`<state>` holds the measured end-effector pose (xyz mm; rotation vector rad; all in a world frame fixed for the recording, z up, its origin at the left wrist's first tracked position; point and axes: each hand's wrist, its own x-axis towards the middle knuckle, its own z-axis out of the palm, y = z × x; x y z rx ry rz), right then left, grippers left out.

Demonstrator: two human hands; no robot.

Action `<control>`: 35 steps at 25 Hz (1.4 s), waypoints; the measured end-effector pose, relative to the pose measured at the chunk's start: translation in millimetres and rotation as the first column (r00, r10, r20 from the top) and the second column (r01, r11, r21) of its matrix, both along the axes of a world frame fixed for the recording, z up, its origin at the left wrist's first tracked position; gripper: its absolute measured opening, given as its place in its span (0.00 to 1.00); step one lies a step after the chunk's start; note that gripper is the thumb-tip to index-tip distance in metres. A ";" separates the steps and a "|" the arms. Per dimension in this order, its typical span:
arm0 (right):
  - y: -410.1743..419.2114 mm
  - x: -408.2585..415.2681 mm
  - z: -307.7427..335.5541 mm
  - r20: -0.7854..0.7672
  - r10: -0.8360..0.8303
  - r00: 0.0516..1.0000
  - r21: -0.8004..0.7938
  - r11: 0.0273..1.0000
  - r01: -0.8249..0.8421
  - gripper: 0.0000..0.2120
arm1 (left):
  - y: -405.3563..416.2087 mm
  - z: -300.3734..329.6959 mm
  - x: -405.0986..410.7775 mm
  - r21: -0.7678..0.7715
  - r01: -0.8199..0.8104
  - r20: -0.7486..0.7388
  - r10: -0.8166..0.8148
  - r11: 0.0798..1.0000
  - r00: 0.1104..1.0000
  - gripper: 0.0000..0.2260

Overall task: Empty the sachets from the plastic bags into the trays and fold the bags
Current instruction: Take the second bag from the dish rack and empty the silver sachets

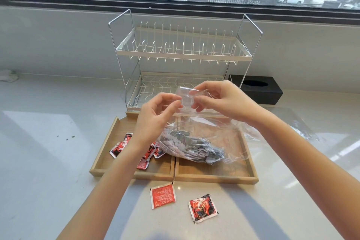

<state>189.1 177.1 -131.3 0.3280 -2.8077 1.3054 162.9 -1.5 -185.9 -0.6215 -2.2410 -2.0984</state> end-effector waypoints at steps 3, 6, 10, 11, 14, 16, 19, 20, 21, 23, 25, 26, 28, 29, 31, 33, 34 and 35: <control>-6.5 4.1 -7.5 -0.313 -0.137 0.940 0.104 0.979 0.177 0.12 | 4.3 -0.2 -1.5 0.019 -0.042 0.019 0.041 0.999 0.999 0.01; -20.0 18.0 -18.4 -0.630 -0.135 0.764 0.131 0.952 0.277 0.08 | 7.5 0.0 -2.7 0.043 -0.058 0.056 0.055 0.997 0.997 0.02; -33.8 23.8 -41.4 -0.557 -0.115 0.823 0.308 0.892 0.332 0.15 | 10.9 -0.4 0.4 0.058 -0.049 0.109 0.042 0.997 0.993 0.06; -34.7 22.3 -44.0 -0.545 -0.140 0.827 0.295 0.891 0.345 0.15 | 11.5 -0.7 1.7 0.057 -0.049 0.121 0.042 0.997 0.992 0.06; -36.1 16.8 -46.4 -0.564 -0.181 0.806 0.205 0.915 0.349 0.11 | 12.0 -1.0 3.6 0.040 -0.055 0.131 0.049 0.998 0.990 0.07; -35.9 15.6 -47.9 -0.565 -0.190 0.803 0.171 0.925 0.339 0.09 | 11.3 -1.1 2.7 0.047 -0.048 0.133 0.042 0.998 0.990 0.06; -34.6 16.5 -49.8 -0.564 -0.203 0.800 0.147 0.929 0.340 0.08 | 7.5 -2.4 1.3 0.057 -0.012 0.141 0.004 0.998 0.990 0.07; -33.7 16.6 -50.1 -0.567 -0.203 0.798 0.144 0.930 0.339 0.08 | 6.2 -2.8 1.3 0.066 0.010 0.153 -0.020 0.998 0.988 0.08; -33.0 16.5 -50.2 -0.571 -0.200 0.796 0.139 0.932 0.334 0.08 | 5.1 -2.9 0.8 0.082 0.032 0.171 -0.045 0.996 0.984 0.08; -32.8 17.3 -51.3 -0.584 -0.194 0.788 0.120 0.939 0.321 0.07 | 2.8 -4.1 -1.3 0.133 0.073 0.229 -0.102 0.988 0.968 0.09; -33.1 18.8 -53.2 -0.601 -0.196 0.775 0.089 0.947 0.308 0.06 | -0.3 -5.8 -4.5 0.199 0.128 0.307 -0.186 0.972 0.933 0.07; -32.8 19.0 -53.8 -0.605 -0.199 0.771 0.072 0.950 0.302 0.05 | -1.8 -7.5 -5.5 0.239 0.162 0.345 -0.240 0.957 0.907 0.06; -31.8 18.6 -55.1 -0.612 -0.200 0.765 0.055 0.954 0.293 0.04 | -3.4 -11.0 -6.9 0.316 0.205 0.396 -0.325 0.926 0.859 0.04; -31.6 18.8 -56.6 -0.623 -0.194 0.758 0.062 0.954 0.295 0.03 | -3.2 -12.3 -7.4 0.331 0.204 0.403 -0.334 0.921 0.852 0.04; -31.6 20.7 -59.8 -0.658 -0.174 0.733 0.086 0.949 0.302 0.04 | 0.2 -15.7 -10.2 0.234 0.134 0.346 -0.211 0.963 0.914 0.04; -31.7 22.6 -60.9 -0.685 -0.137 0.715 0.113 0.951 0.289 0.06 | 0.2 -15.7 -16.6 0.052 -0.030 0.205 0.019 0.998 0.979 0.05; -31.9 23.7 -60.8 -0.691 -0.118 0.713 0.131 0.950 0.284 0.06 | -1.5 -13.2 -20.1 0.002 -0.078 0.146 0.077 0.997 0.986 0.06; -31.1 24.9 -60.3 -0.687 -0.104 0.719 0.148 0.949 0.279 0.06 | -2.7 -9.6 -23.2 -0.023 -0.079 0.107 0.081 0.997 0.991 0.07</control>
